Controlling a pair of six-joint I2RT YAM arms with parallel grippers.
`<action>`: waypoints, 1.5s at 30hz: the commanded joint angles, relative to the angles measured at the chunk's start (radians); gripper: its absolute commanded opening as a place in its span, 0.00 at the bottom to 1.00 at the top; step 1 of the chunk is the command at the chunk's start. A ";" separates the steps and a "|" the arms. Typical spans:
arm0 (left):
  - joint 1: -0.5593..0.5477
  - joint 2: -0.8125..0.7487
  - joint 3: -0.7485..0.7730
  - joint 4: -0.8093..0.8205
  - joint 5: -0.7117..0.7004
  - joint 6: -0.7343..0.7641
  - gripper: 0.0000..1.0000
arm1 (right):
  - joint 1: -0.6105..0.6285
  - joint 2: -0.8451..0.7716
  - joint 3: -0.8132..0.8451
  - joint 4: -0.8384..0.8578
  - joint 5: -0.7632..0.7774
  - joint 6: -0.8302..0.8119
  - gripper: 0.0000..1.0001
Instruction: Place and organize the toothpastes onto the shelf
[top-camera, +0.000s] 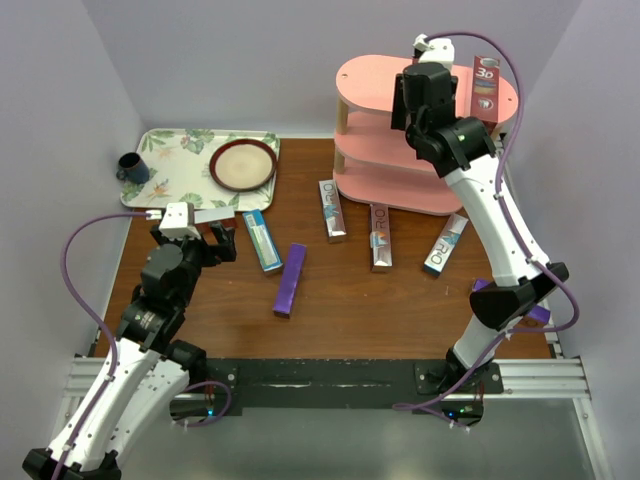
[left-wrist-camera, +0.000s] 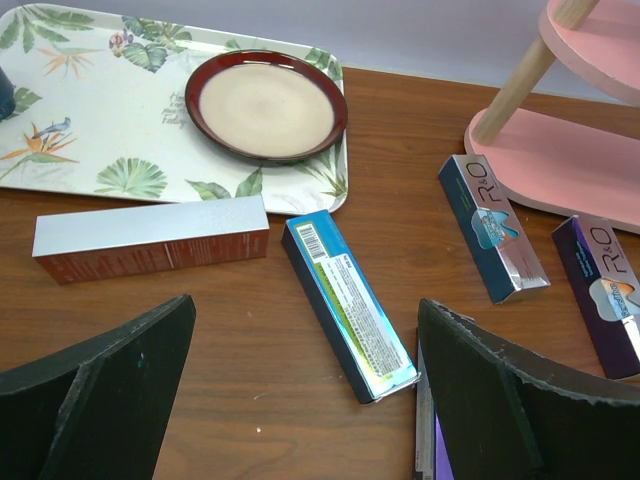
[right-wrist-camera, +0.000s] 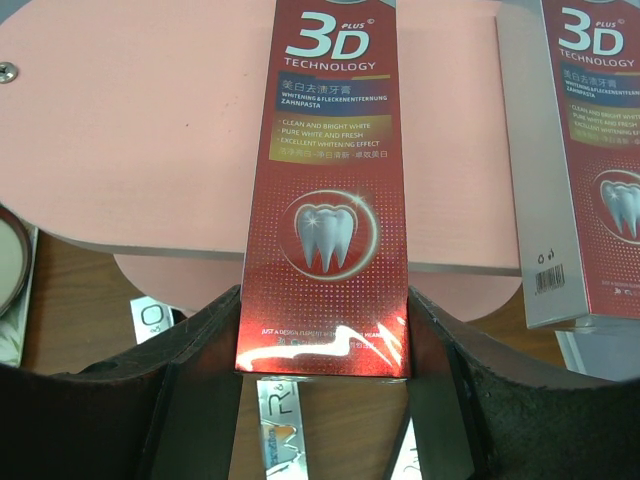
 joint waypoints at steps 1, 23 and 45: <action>0.002 0.003 0.012 0.018 0.012 0.020 0.98 | -0.008 -0.011 -0.013 0.040 0.003 0.033 0.25; 0.002 0.014 0.012 0.017 0.021 0.024 0.98 | -0.023 -0.179 -0.049 0.101 -0.189 0.004 0.98; 0.030 0.394 0.158 -0.011 0.012 0.086 0.94 | -0.022 -0.857 -1.035 0.331 -0.870 0.034 0.98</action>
